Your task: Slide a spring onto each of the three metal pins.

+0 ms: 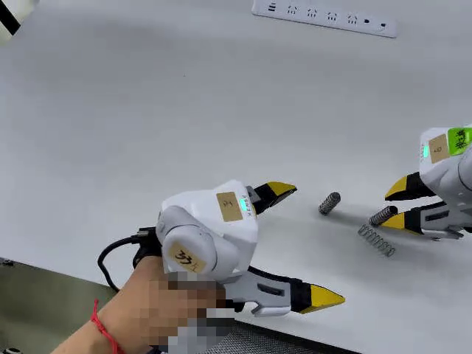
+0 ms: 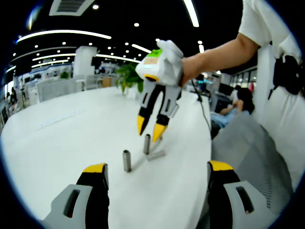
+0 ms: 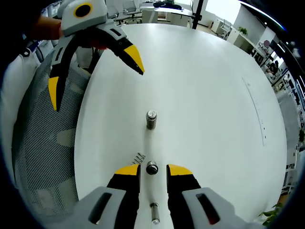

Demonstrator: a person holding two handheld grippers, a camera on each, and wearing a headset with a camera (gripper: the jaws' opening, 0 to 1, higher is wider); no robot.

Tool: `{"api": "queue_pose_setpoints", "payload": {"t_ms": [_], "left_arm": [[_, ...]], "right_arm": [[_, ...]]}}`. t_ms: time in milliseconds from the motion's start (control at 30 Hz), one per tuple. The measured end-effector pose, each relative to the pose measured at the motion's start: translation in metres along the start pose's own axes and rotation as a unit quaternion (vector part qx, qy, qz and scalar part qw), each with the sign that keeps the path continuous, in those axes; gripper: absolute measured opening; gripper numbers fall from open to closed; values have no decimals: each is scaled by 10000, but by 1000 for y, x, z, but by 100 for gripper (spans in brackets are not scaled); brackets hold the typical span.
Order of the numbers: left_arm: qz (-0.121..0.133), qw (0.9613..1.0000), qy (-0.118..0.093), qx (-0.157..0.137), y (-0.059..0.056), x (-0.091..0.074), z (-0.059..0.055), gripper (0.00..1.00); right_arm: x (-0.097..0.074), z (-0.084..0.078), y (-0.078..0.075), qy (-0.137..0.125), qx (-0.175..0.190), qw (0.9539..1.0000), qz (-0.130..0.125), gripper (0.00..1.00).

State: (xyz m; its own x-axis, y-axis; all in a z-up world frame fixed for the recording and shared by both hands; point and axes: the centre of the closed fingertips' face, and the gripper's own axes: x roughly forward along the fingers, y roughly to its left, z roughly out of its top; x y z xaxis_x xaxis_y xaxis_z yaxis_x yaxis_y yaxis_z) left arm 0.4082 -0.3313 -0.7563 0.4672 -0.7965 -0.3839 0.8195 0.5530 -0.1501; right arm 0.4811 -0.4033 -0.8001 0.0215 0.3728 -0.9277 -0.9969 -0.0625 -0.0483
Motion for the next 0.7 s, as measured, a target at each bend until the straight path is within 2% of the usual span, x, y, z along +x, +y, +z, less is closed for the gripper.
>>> {"api": "queue_pose_setpoints", "payload": {"t_ms": [167,300,367,533,700], "left_arm": [[-34,9999,87,120,-5,0,2,85],[-68,9997,145,195,-9,0,5,85],[-84,9995,185,245,-10,0,6,85],[-142,9987,288,402,-14,1,11,84],[-237,9968,458,616,-20,6,13,82]], "right_arm": [[-18,5,-7,-432,260,9986,-181,26],[-35,10,-7,-681,446,9962,-306,29],[-40,6,-9,-834,543,9944,-354,30],[-58,2,-5,-1195,864,9885,-349,36],[-76,-7,0,-1607,1247,9783,-400,41]]}}
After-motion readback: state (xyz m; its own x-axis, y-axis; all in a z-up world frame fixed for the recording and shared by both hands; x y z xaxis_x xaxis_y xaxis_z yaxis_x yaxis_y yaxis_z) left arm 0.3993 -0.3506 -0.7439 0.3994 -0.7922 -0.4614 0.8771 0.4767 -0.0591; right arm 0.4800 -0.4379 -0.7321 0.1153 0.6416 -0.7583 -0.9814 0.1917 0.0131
